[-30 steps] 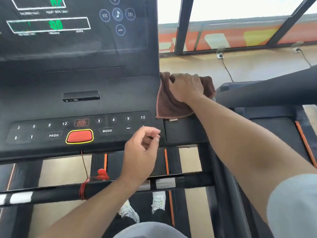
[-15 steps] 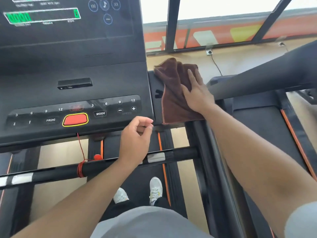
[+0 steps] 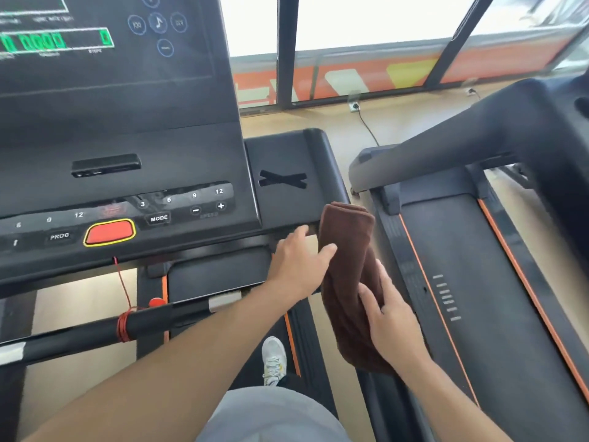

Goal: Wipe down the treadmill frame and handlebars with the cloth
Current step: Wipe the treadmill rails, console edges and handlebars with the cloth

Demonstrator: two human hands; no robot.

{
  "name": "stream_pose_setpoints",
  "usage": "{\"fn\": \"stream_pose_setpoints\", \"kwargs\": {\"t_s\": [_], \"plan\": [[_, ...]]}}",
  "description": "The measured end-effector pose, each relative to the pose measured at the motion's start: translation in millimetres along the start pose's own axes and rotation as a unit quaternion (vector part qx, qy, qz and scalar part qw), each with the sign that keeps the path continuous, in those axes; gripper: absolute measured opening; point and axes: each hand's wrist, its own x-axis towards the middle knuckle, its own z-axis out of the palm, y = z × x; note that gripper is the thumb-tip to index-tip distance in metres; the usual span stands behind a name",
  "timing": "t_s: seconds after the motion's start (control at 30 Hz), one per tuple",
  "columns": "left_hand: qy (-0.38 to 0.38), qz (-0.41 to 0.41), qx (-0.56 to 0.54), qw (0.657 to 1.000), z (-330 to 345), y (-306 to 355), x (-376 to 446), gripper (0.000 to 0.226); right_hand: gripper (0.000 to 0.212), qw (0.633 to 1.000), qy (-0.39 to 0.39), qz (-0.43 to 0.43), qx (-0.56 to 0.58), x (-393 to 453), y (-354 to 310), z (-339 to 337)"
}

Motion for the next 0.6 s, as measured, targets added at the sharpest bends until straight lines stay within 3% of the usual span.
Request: {"fn": "stream_pose_setpoints", "kwargs": {"t_s": [0.1, 0.27, 0.4, 0.53, 0.6], "plan": [[-0.061, -0.04, 0.065, 0.995, 17, 5, 4, 0.073, 0.05, 0.992, 0.062, -0.06, -0.087, -9, 7, 11], [0.001, 0.013, -0.04, 0.999, 20, 5, -7, 0.013, 0.048, 0.98, 0.096, -0.107, -0.137, -3, 6, 18], [0.028, 0.013, -0.11, 0.993, 3, -14, -24, 0.005, 0.049, 0.96, 0.074, -0.188, -0.193, 6, 7, 22], [0.093, -0.04, -0.1, 0.99, -18, -49, -33, 0.006, 0.065, 0.87, -0.014, -0.327, -0.368, 21, -8, 25], [0.115, -0.058, -0.081, 0.988, -28, -65, -39, 0.008, 0.078, 0.833, -0.068, -0.371, -0.404, 29, -22, 27]]}}
